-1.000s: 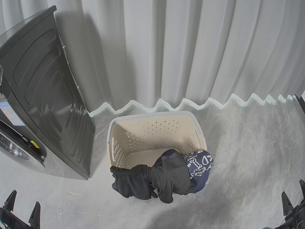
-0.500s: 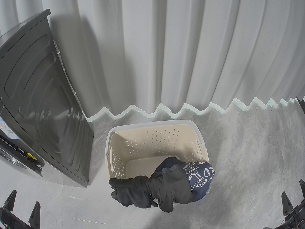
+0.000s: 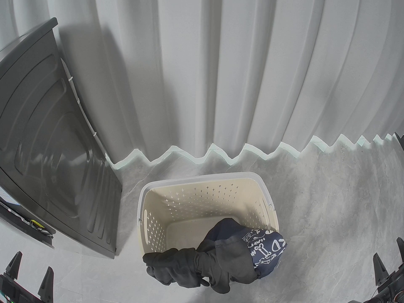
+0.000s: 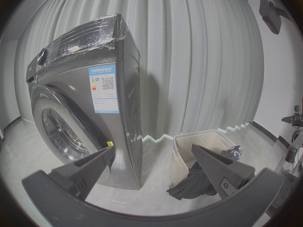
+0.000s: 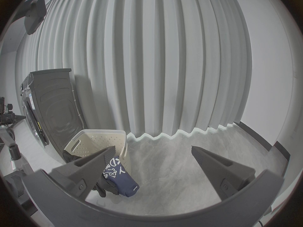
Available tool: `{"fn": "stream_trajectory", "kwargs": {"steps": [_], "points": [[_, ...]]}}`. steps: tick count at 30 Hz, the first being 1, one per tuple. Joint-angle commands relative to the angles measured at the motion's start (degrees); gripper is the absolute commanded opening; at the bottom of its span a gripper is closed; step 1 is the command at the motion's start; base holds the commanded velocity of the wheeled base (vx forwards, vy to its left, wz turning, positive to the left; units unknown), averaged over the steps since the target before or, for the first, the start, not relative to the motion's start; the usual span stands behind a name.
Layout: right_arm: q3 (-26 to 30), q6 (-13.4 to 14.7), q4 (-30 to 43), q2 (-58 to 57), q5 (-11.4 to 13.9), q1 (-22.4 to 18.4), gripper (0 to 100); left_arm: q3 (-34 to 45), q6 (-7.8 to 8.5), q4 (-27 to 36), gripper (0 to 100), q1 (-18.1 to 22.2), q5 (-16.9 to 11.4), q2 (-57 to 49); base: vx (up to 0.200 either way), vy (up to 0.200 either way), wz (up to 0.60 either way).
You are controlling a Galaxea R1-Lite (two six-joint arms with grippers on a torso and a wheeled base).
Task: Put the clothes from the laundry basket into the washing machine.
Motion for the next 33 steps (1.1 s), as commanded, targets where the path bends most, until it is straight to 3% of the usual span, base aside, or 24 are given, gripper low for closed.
{"fn": "stream_trajectory", "kwargs": {"steps": [1, 20, 25, 33], "points": [[1.0, 0.0, 0.0, -0.9, 0.0, 0.0, 100, 1.0, -0.10, 0.0, 100, 0.0, 0.0, -0.9, 0.000, 0.000, 0.00], [1.0, 0.1, 0.0, -0.9, 0.0, 0.0, 100, 1.0, -0.10, 0.0, 100, 0.0, 0.0, -0.9, 0.000, -0.021, 0.00], [1.0, 0.1, 0.1, -0.9, 0.0, 0.0, 100, 1.0, -0.10, 0.0, 100, 0.0, 0.1, -0.9, 0.200, 0.000, 0.00], [1.0, 0.1, 0.0, -0.9, 0.0, 0.0, 100, 1.0, -0.10, 0.0, 100, 0.0, 0.0, -0.9, 0.000, 0.000, 0.00]]}}
